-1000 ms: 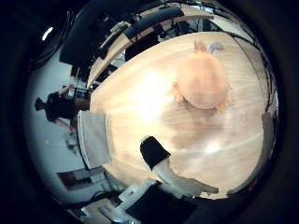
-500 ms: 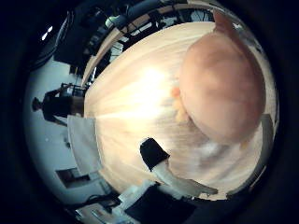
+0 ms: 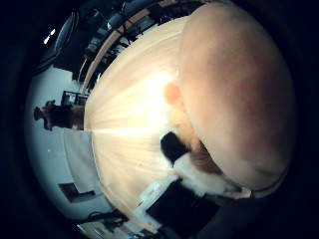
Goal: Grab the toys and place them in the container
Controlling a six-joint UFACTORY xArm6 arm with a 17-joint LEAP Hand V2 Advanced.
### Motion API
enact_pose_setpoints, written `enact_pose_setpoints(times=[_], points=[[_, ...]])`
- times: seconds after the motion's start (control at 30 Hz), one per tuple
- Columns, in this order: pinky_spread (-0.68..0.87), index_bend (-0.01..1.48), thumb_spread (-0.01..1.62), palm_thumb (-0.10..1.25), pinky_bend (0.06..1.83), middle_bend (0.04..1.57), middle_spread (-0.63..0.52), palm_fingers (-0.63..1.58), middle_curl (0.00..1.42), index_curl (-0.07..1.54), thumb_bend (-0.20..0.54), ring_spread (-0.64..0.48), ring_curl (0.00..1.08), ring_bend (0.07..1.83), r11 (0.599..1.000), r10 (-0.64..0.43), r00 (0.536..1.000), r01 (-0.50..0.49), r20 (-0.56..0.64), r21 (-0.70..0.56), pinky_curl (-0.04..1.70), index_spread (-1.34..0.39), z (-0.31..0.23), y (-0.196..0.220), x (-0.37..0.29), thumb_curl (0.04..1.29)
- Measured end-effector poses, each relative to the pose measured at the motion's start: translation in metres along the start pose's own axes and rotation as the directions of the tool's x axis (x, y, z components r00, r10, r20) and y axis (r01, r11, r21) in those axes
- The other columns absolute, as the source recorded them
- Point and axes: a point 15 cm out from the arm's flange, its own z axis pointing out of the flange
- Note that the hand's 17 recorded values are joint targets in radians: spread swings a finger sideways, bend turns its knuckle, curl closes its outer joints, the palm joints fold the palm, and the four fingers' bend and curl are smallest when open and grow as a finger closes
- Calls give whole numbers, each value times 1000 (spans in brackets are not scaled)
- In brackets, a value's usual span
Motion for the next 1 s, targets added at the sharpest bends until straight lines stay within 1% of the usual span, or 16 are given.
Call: enact_pose_setpoints(times=[0.1,0.13,0.17,0.23,0.3,0.37,0.47,0.53,0.63,0.77,0.93,1.0], points=[[161,134,971,392,791,466,-227,427,403,223,-17,-243,290,940,1000,6,1000,-6,3,-8,194,-422,6,2,1,312],[58,117,991,416,896,491,-270,561,413,211,-11,-296,311,1011,1000,7,1000,-7,4,-12,212,-428,8,3,1,312],[23,114,996,421,933,500,-288,598,416,206,-12,-310,314,1026,1000,8,1000,-8,5,-12,216,-430,9,3,0,312],[-172,99,1030,446,1103,574,-343,805,448,184,-11,-353,345,1104,1000,12,1000,-12,6,-14,264,-443,10,4,1,308],[-290,124,1061,472,1185,624,-387,887,478,181,-9,-376,377,1148,1000,16,1000,-16,9,-21,302,-459,13,5,1,305],[-367,158,1089,507,1212,660,-419,954,506,190,-3,-378,405,1181,999,19,1000,-19,11,-26,327,-478,15,7,1,305],[-417,196,1126,601,1203,703,-441,1054,538,213,26,-370,424,1192,999,24,1000,-24,18,-30,340,-500,18,8,1,312],[-446,241,1152,704,1179,746,-448,1137,570,249,66,-356,440,1190,999,30,999,-29,26,-30,348,-520,18,9,-1,325],[-466,309,1172,810,1157,801,-450,1190,601,295,102,-347,452,1182,999,43,999,-42,32,-31,353,-540,19,11,3,338],[-480,378,1175,877,1149,853,-443,1202,631,354,104,-332,466,1186,998,55,998,-54,34,-39,365,-554,16,17,9,339],[-490,424,1164,922,1154,893,-428,1194,653,416,82,-328,480,1195,994,69,996,-64,56,-90,382,-558,14,33,10,334],[-497,433,1152,925,1151,913,-422,1196,660,440,61,-325,484,1199,993,68,996,-61,61,-101,388,-559,12,36,10,329]])
